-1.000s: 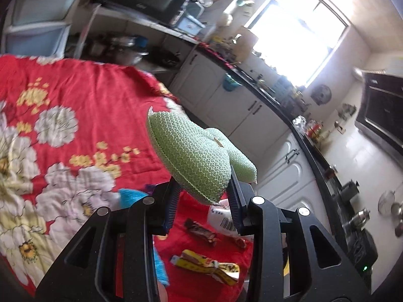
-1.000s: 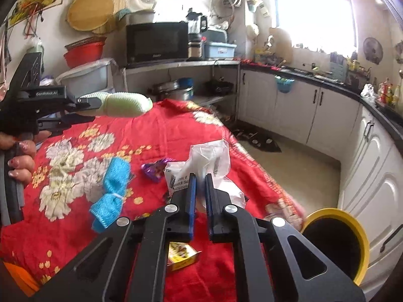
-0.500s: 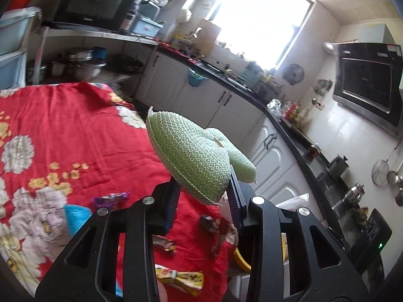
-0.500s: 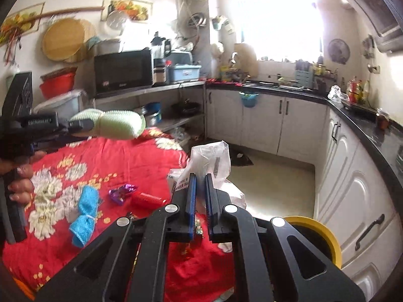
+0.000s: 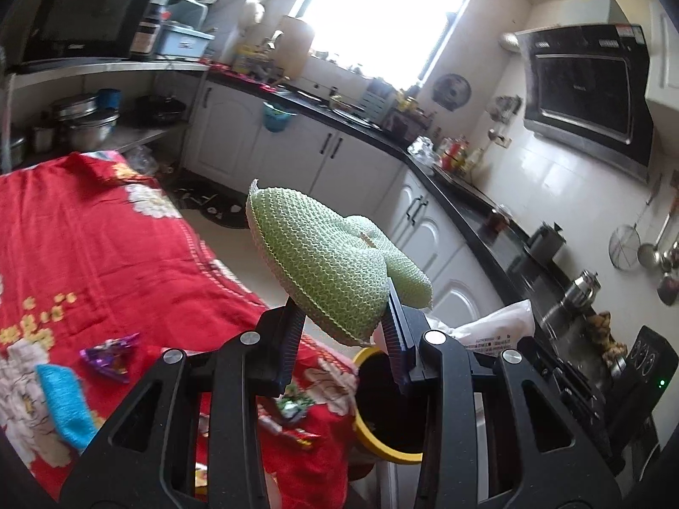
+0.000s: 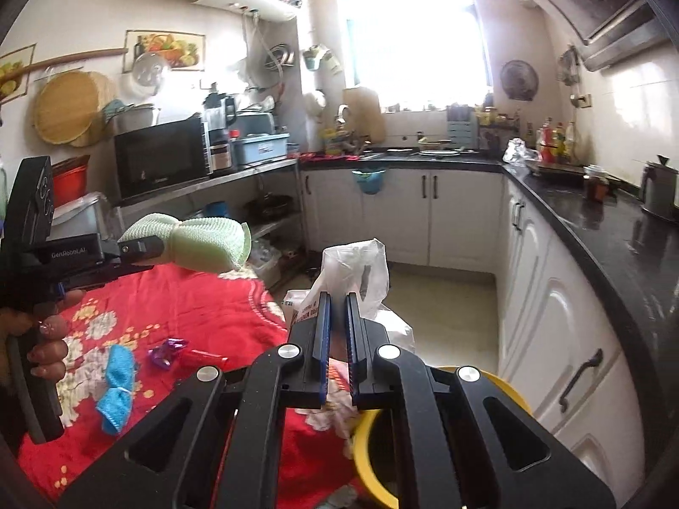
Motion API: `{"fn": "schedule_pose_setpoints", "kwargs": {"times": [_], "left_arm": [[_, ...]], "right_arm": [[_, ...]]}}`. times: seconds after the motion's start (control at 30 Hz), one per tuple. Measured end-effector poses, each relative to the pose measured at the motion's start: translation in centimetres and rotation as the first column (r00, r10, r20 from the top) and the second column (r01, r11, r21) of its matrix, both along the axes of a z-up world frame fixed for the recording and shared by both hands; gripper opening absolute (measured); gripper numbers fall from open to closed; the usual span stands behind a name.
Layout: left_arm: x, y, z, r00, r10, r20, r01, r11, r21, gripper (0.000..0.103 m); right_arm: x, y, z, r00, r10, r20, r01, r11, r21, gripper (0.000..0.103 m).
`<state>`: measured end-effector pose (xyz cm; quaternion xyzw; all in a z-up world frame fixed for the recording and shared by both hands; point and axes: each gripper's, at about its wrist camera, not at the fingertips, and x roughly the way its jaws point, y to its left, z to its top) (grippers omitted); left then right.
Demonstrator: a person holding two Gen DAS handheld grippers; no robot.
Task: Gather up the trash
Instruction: 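Lift the white bag with the right tool while the left tool carries the green pad to the bin, then open the right tool over the bin while the left tool drops the green pad in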
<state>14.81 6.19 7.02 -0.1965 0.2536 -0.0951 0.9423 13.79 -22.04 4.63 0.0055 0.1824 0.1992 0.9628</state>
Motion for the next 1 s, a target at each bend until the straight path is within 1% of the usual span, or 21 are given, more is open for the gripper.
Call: {"fn": "schedule_pose_setpoints", "kwargs": {"times": [0.23,0.37,0.57,0.77,0.9,1.0], "left_arm": [[1.9,-4.5,-0.2,0.997,-0.081,0.004,0.08,0.996,0.047,0.028],[2.8,-6.5,-0.8,0.993,-0.118,-0.01,0.119,0.991,0.07,0.028],[3.9,-9.4,-2.3,0.984,-0.171,-0.041,0.175,0.979,0.106,0.028],[4.8,-11.9,-4.2,0.974,-0.213,-0.08,0.222,0.965,0.137,0.028],[5.2,-13.2,-5.5,0.967,-0.231,-0.106,0.246,0.958,0.15,0.029],[5.5,-14.0,-6.6,0.961,-0.243,-0.131,0.262,0.953,0.152,0.029]], "right_arm": [[-0.1,-2.6,-0.6,0.997,-0.08,-0.006,0.08,0.997,-0.011,0.007],[-0.1,-3.6,-0.9,0.992,-0.126,-0.009,0.126,0.992,-0.026,0.007],[0.2,-5.4,-2.1,0.981,-0.192,-0.034,0.191,0.981,-0.041,0.007],[0.5,-6.4,-3.5,0.97,-0.235,-0.064,0.231,0.971,-0.064,0.007],[1.1,-7.1,-4.8,0.963,-0.251,-0.098,0.245,0.967,-0.067,0.007],[1.7,-7.6,-5.9,0.955,-0.261,-0.14,0.255,0.965,-0.063,0.007]]}}
